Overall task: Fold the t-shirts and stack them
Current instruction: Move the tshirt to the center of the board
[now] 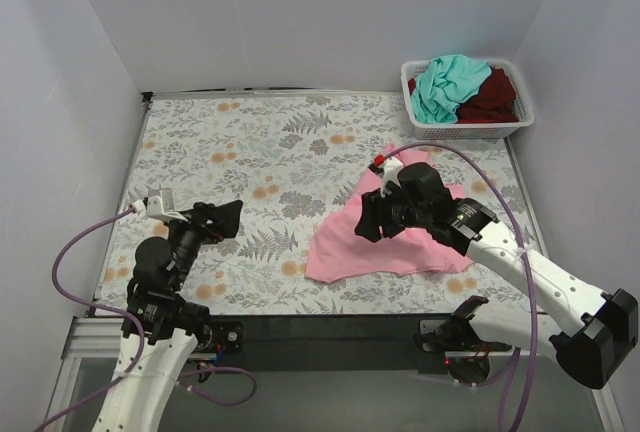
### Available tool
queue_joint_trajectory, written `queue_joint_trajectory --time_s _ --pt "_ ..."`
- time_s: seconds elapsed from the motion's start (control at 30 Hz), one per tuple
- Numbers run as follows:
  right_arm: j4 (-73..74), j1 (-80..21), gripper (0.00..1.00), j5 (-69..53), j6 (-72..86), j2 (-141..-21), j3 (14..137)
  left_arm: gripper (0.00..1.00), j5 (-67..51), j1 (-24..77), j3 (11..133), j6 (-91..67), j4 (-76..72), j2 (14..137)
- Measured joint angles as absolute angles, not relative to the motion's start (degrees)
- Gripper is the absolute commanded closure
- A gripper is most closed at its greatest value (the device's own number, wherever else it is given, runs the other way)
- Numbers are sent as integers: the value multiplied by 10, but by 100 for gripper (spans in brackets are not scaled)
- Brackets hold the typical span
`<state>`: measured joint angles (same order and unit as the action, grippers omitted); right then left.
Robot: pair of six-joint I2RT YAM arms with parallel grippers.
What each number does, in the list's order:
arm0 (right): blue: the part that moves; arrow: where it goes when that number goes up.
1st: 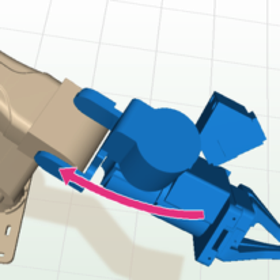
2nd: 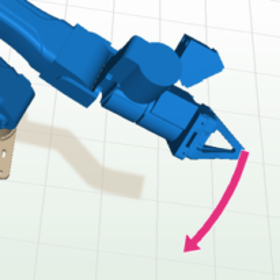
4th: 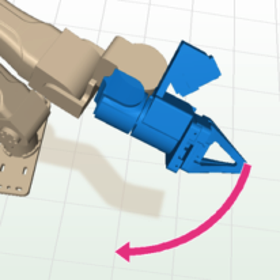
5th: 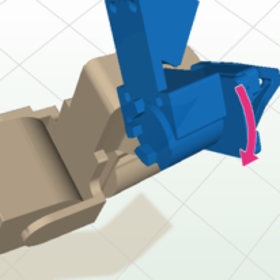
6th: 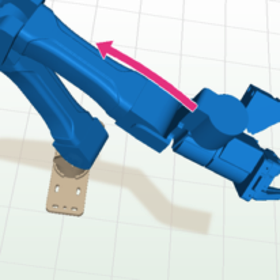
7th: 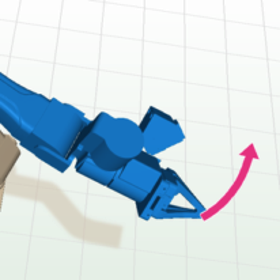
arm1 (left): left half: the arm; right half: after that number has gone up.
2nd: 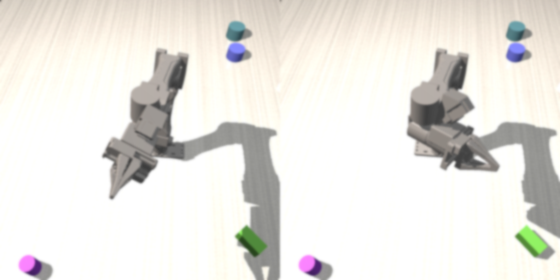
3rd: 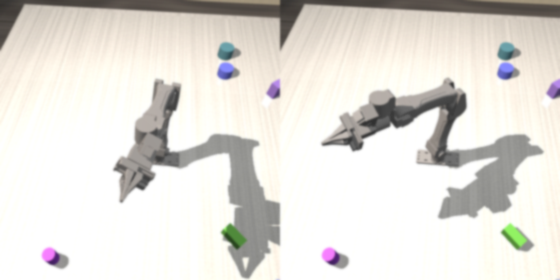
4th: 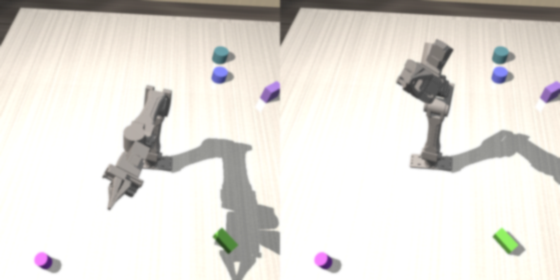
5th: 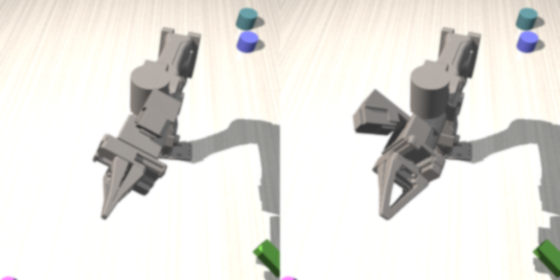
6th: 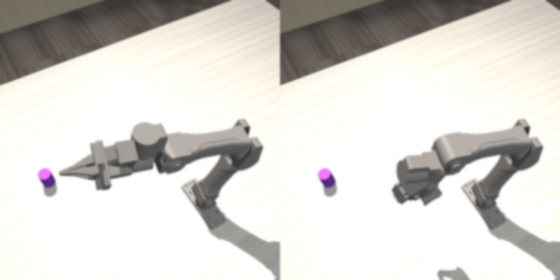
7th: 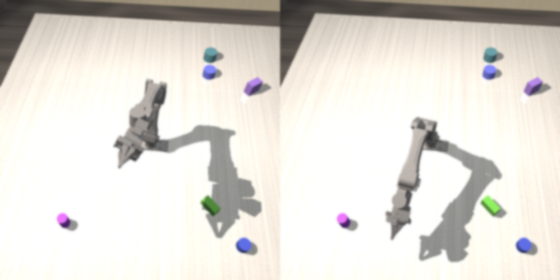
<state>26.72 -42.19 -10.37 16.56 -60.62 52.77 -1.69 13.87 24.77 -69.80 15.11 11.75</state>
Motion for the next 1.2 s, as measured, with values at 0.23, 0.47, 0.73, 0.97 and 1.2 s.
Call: queue_joint_trajectory --time_s 0.23,0.47,0.73,0.97,1.2 --pt "316 -418 40 -23 142 -622 493 8 -39 141 257 -709 188 176" --pt "315 -425 42 -31 122 -743 465 8 -39 145 258 -710 198 189" --pt "297 -468 44 -56 121 -888 506 8 -32 151 258 -712 201 181" --pt "299 -517 46 -130 147 -1091 730 8 -22 158 258 -716 201 166" --pt "269 -542 37 -161 207 -1378 1164 8 -19 163 258 -717 201 163"
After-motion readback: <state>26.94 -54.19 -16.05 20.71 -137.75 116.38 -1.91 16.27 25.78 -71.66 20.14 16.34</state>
